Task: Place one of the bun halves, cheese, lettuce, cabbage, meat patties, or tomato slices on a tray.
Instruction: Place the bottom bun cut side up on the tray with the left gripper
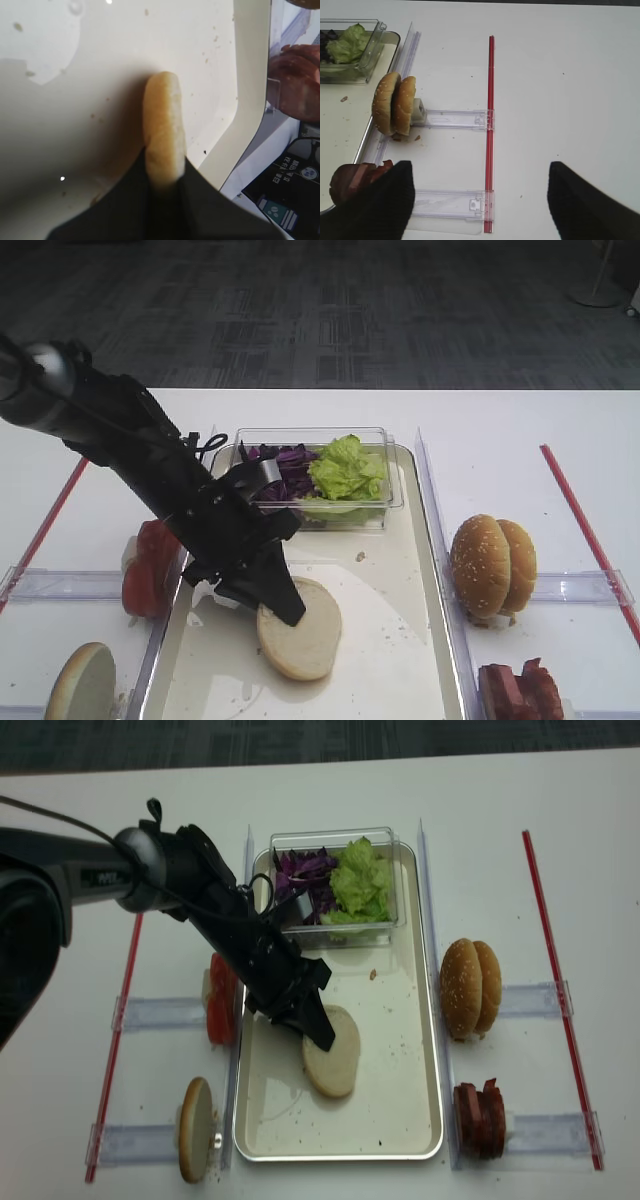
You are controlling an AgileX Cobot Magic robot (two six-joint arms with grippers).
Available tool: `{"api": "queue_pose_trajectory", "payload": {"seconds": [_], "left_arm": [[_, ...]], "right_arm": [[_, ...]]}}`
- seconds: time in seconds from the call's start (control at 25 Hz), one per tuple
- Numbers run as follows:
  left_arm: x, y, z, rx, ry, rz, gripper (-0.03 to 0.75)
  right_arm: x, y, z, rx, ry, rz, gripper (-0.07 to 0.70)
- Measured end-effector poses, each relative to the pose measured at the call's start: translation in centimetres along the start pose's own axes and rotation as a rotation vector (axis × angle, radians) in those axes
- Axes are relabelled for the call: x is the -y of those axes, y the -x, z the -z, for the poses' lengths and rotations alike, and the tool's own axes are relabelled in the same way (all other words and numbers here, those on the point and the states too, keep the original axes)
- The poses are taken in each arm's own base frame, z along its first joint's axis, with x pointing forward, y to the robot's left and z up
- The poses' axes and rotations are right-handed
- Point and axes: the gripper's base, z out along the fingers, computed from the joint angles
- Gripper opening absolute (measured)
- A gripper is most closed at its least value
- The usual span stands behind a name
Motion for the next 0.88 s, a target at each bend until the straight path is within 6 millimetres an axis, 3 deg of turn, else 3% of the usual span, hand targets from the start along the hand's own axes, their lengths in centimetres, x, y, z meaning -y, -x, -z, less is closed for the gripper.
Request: {"api": "queue_pose_trajectory", "payload": {"seconds": [0.88], "left_arm": [[-0.34,-0.07,-0.17,-0.019,0.014,-0.003,0.033]], "right_arm": [[0.0,0.0,0.0,0.0,0.0,0.0,0.571]]}}
